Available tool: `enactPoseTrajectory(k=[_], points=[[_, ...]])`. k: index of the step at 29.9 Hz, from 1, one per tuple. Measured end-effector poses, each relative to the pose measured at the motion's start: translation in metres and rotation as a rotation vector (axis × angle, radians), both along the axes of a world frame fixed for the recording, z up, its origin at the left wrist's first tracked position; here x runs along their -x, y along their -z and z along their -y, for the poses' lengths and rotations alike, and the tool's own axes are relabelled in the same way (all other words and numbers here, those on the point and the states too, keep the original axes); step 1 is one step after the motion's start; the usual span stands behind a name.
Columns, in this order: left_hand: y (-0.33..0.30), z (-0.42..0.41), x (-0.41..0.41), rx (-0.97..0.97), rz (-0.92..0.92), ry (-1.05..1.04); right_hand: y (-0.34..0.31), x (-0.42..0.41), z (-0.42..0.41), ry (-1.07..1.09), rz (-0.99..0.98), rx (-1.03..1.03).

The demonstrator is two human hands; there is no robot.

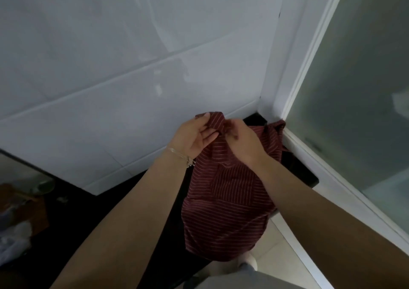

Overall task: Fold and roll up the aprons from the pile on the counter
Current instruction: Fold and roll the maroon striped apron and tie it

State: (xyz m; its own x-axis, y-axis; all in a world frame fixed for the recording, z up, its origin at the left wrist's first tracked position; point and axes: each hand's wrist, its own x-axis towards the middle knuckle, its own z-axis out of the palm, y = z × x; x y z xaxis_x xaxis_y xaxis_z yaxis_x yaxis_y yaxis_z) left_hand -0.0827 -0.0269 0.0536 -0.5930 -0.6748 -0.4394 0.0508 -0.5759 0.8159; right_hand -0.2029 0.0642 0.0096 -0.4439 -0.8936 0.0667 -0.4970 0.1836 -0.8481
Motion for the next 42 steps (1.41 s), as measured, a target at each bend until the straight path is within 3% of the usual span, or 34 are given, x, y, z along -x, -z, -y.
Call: enactPoseTrajectory(k=[3, 6, 8, 9, 11, 13, 17, 19, 23, 25, 27, 29, 32, 37, 42], points=[[-0.005, 0.006, -0.008, 0.556, 0.220, 0.076, -0.042, 0.021, 0.002, 0.080, 0.156, 0.070], [-0.003, 0.001, -0.010, 1.215, 0.509, 0.027, -0.083, 0.030, 0.000, -0.016, 0.130, -0.007], [-0.017, -0.009, -0.006, 1.470, 0.509, -0.211, -0.102, 0.028, -0.003, -0.099, 0.170, -0.058], [-0.025, -0.014, -0.002, 1.533, 0.457, -0.227, -0.110, 0.026, -0.005, -0.117, 0.193, -0.063], [-0.045, -0.020, 0.004, 1.482, 0.289, 0.012, -0.125, 0.022, -0.014, -0.103, 0.248, -0.016], [-0.059, -0.018, 0.007, 1.297, 0.265, 0.242, -0.134, 0.022, -0.019, -0.114, 0.258, -0.023], [-0.072, -0.001, 0.007, 1.228, 0.356, 0.177, -0.129, 0.032, -0.027, -0.251, -0.181, -0.449], [-0.078, 0.008, 0.000, 1.114, 0.388, 0.169, -0.127, 0.041, -0.033, -0.154, -0.266, -0.432], [-0.080, 0.030, -0.023, 0.836, 0.387, 0.353, -0.124, 0.048, -0.042, 0.005, 0.179, -0.133], [-0.077, 0.035, -0.030, 0.589, 0.209, 0.476, -0.120, 0.042, -0.043, -0.026, 0.374, -0.073], [-0.075, 0.036, -0.030, 0.419, 0.060, 0.544, -0.120, 0.034, -0.042, -0.067, 0.416, -0.101], [-0.080, 0.031, -0.026, 0.421, 0.059, 0.578, -0.125, 0.027, -0.042, -0.100, 0.419, -0.143], [-0.090, 0.031, -0.020, 0.571, 0.149, 0.405, -0.139, 0.029, -0.045, -0.109, 0.451, -0.156], [-0.102, 0.038, -0.020, 0.771, 0.161, 0.036, -0.150, 0.055, -0.054, -0.093, -0.003, -0.317], [-0.102, 0.041, -0.020, 1.013, 0.209, -0.175, -0.148, 0.060, -0.048, 0.315, -0.337, -0.039]])
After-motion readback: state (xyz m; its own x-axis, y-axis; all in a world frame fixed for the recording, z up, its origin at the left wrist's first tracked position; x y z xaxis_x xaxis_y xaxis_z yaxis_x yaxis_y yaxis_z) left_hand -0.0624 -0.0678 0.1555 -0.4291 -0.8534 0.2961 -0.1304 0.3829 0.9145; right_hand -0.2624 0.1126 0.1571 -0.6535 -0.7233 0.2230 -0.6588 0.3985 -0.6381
